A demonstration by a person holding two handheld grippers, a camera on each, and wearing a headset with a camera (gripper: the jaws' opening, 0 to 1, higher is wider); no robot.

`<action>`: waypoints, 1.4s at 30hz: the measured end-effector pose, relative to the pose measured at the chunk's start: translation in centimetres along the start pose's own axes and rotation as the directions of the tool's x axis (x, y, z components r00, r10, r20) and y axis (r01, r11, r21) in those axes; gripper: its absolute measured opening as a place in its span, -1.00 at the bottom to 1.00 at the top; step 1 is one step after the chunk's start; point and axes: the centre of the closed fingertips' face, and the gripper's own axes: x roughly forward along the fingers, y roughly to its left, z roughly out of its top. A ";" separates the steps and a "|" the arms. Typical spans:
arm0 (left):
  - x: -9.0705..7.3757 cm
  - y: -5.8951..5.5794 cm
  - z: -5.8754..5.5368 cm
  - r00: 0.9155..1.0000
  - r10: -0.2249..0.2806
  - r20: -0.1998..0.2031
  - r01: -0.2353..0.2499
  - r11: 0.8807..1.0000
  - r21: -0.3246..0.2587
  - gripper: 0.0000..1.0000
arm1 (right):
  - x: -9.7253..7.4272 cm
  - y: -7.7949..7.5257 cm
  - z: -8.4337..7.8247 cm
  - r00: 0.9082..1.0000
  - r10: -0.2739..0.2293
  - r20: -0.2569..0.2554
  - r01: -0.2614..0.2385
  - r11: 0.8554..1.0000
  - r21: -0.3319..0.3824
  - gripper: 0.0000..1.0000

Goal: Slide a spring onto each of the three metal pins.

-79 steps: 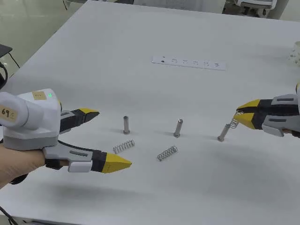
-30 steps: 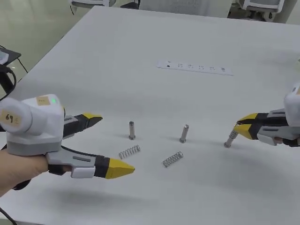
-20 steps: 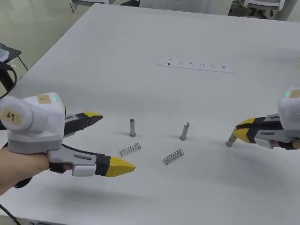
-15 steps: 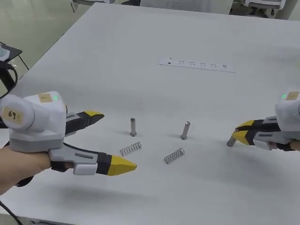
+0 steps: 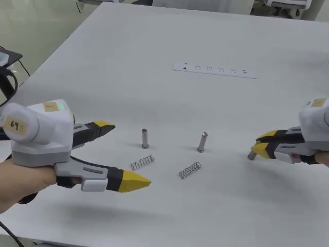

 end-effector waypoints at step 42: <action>-0.2 0.0 0.0 1.000 0.005 -0.004 -0.005 1.000 -0.004 0.96 | -3.2 3.8 3.7 0.997 0.061 0.048 -0.047 0.966 -0.256 -0.47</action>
